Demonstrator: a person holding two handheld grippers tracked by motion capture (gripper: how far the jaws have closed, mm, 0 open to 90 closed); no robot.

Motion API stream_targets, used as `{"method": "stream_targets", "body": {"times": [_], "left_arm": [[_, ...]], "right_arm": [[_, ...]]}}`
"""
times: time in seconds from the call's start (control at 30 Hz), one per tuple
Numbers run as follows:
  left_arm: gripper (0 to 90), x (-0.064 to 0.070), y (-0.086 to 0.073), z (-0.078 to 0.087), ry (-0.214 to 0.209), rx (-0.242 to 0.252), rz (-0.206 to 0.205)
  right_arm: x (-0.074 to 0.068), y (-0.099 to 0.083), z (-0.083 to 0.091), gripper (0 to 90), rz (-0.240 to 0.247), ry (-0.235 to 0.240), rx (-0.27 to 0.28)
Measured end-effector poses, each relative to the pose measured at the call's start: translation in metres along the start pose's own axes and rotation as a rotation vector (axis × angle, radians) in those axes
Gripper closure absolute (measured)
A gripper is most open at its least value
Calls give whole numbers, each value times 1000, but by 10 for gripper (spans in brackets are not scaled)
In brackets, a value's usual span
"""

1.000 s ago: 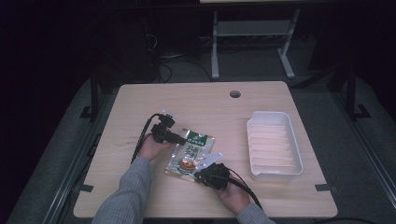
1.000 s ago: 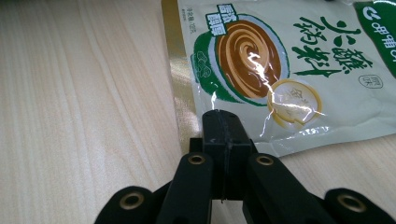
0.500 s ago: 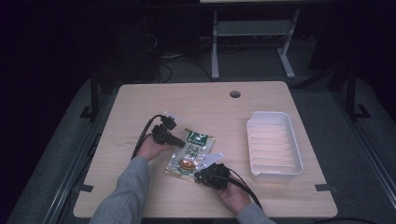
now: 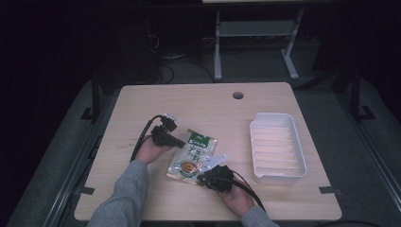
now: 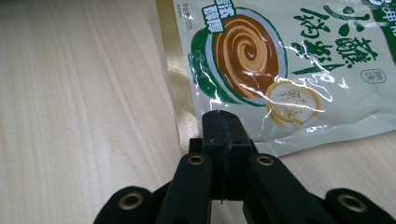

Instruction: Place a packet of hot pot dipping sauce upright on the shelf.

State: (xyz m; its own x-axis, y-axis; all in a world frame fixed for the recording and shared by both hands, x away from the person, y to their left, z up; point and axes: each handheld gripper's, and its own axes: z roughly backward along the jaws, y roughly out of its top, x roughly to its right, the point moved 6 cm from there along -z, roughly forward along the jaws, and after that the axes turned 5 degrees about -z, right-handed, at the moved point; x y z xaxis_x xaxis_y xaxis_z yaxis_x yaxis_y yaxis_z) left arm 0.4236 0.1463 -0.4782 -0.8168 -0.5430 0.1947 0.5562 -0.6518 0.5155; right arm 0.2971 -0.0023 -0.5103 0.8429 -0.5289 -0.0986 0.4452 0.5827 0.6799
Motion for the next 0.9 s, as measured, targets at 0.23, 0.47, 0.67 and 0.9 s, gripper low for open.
{"method": "stream_targets", "body": {"times": [0.23, 0.47, 0.67, 0.9], "left_arm": [[900, 12, -1, 22, 6, 49, -57], [900, 26, -1, 40, 15, 87, -112], [900, 38, 0, 54, 16, 119, -162], [900, 50, -1, 67, 14, 154, -212]], "right_arm": [[8, 12, 18, 701, -47, -22, 81], [23, 15, 28, 479, -123, -36, 142], [28, 17, 29, 392, -167, -29, 156], [36, 25, 32, 334, -207, -48, 172]]}}
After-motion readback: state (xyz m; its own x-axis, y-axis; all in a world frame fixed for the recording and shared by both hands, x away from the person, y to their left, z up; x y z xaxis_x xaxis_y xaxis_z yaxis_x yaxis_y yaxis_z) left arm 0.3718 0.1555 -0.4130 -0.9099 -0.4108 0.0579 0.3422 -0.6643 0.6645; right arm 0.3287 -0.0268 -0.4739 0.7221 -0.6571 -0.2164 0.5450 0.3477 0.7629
